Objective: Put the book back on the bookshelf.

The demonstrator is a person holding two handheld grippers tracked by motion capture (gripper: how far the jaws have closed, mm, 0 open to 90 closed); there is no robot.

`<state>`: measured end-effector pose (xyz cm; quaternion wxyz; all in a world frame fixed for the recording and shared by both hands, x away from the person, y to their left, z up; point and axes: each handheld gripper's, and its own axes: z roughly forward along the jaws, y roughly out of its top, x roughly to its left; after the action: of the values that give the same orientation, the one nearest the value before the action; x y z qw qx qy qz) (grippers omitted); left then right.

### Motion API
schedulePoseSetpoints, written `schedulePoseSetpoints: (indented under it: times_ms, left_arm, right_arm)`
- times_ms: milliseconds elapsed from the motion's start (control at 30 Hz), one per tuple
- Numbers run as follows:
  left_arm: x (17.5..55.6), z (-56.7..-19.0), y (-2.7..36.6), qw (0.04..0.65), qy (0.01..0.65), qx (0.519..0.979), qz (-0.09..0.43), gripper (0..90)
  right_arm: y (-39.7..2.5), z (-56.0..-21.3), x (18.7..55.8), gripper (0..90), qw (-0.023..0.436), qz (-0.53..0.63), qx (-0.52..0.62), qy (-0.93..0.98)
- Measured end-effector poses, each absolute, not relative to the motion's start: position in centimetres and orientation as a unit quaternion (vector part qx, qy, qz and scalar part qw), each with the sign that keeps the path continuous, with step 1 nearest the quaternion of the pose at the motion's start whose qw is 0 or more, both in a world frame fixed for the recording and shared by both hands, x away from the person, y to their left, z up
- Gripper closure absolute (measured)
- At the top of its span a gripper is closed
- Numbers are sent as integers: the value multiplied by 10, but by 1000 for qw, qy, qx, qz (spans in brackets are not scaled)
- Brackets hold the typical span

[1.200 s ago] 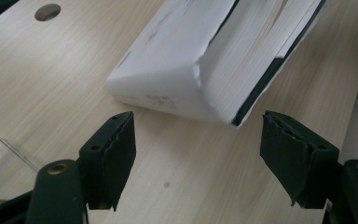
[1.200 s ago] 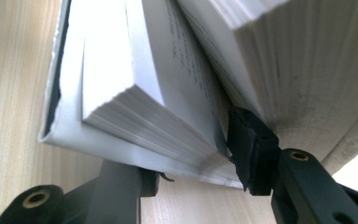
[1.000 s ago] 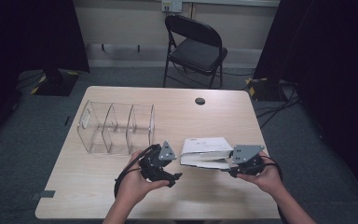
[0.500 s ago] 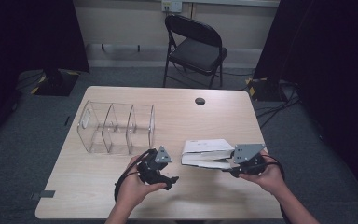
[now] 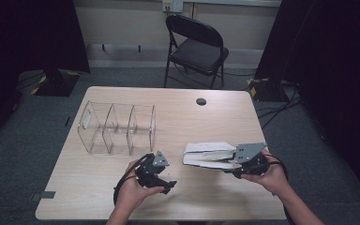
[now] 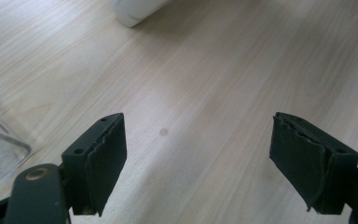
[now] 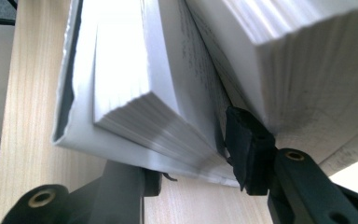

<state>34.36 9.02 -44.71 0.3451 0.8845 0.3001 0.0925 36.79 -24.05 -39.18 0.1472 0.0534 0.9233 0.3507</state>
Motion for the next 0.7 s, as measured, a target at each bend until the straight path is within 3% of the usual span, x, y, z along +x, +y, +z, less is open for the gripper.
schedulePoseSetpoints:
  times_ms: [700]
  left_arm:
    - [345,-448,102,349,306,881,94,145]
  right_arm:
    - [-239,-374,364,645,114,329,46,936]
